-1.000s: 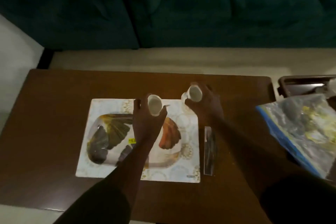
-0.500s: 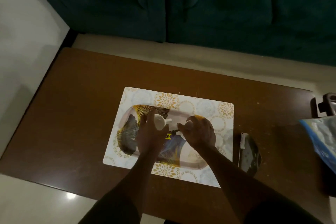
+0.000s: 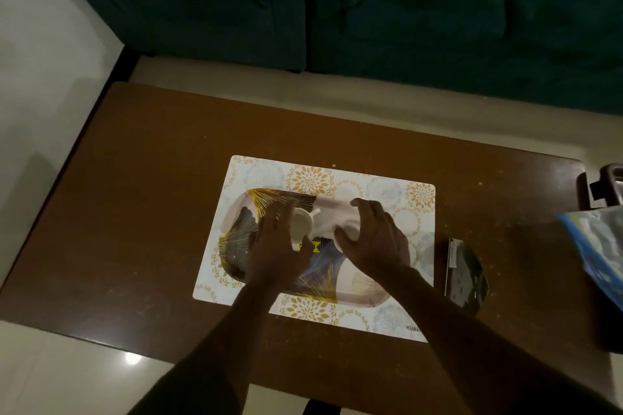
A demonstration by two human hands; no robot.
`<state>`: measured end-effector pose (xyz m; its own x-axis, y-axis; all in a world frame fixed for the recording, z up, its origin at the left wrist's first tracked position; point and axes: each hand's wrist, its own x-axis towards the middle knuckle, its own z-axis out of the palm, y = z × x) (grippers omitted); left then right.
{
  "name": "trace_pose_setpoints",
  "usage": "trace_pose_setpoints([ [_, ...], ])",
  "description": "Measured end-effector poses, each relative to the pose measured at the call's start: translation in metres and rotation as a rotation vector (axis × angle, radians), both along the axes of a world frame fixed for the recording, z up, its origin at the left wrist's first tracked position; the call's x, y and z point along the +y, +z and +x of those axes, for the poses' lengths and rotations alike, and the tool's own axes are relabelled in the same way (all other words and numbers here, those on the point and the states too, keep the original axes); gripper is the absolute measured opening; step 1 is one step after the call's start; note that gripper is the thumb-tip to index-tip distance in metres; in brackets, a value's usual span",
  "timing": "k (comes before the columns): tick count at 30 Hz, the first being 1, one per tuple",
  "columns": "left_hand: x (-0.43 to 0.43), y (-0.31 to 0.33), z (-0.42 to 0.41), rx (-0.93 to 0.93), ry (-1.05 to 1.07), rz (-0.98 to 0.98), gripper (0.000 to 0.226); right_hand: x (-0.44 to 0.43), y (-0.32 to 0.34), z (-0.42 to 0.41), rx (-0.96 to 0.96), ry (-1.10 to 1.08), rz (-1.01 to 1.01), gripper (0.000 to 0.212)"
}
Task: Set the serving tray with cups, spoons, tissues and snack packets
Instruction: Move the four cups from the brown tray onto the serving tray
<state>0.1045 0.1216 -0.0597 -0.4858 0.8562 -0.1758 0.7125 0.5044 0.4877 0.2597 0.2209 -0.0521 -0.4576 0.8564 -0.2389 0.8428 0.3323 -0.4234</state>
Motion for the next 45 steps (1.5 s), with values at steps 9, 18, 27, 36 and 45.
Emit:
trace_pose_setpoints([
  [9, -0.013, -0.016, -0.005, -0.029, -0.138, -0.022, 0.076, -0.019, -0.006, 0.006, 0.046, 0.01, -0.067, 0.062],
  [18, 0.033, -0.015, -0.017, -0.152, -0.023, 0.005, 0.064, -0.017, -0.009, -0.038, 0.235, -0.311, -0.234, 0.07],
  [27, 0.033, -0.018, -0.015, -0.114, -0.046, 0.007, 0.068, -0.026, -0.01, -0.032, 0.238, -0.293, -0.231, 0.065],
  [36, 0.032, -0.017, -0.011, -0.137, -0.015, 0.006, 0.073, -0.019, -0.009, -0.032, 0.288, -0.291, -0.23, 0.068],
  [45, 0.021, -0.002, -0.016, 0.008, -0.142, -0.09, 0.099, -0.007, -0.006, -0.017, 0.244, -0.23, -0.147, 0.098],
])
